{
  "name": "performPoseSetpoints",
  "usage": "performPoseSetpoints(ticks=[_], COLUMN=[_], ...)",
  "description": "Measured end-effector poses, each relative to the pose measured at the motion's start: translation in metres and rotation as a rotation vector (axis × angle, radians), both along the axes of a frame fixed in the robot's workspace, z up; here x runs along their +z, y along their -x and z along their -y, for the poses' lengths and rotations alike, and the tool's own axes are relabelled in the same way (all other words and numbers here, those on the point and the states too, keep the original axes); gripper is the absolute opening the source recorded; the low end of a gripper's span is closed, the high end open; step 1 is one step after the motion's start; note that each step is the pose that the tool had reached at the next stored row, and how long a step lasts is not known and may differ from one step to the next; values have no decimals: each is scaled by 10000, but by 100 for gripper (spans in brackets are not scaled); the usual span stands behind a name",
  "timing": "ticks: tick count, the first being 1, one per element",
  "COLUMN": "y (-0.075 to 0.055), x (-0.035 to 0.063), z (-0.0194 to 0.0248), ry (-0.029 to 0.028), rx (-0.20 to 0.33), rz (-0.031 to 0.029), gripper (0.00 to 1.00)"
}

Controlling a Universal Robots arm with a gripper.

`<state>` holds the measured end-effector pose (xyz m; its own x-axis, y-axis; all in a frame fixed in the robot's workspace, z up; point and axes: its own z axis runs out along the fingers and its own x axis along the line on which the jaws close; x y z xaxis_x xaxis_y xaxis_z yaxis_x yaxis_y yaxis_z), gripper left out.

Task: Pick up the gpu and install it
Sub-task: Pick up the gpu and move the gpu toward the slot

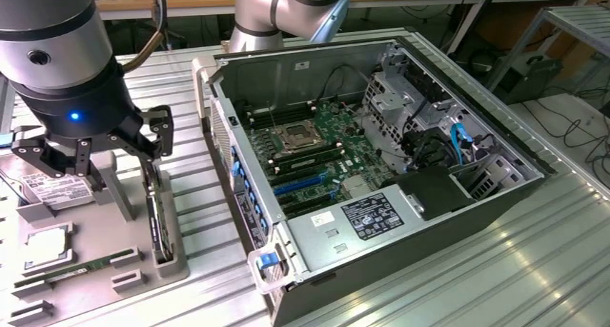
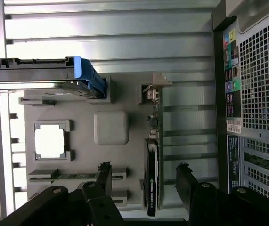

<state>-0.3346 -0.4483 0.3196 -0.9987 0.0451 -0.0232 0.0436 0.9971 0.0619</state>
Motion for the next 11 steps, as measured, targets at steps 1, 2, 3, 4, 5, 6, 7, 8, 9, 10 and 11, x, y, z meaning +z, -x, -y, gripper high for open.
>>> performPoseSetpoints(ticks=[1, 2, 3, 4, 5, 6, 7, 8, 9, 10, 11], y=[0, 0, 0, 0, 0, 0, 0, 0, 0, 0, -1], x=[-6, -12, -20, -26, -33, -38, -44, -50, -61, -70, -81], z=[0, 0, 0, 0, 0, 0, 0, 0, 0, 3, 11], ry=[0, 0, 0, 0, 0, 0, 0, 0, -1, -1, 2], rx=[0, 0, 0, 0, 0, 0, 0, 0, 0, -1, 0], rz=[0, 1, 1, 0, 0, 0, 0, 0, 1, 0, -1], gripper=[67, 67, 67, 67, 67, 67, 67, 67, 67, 67, 67])
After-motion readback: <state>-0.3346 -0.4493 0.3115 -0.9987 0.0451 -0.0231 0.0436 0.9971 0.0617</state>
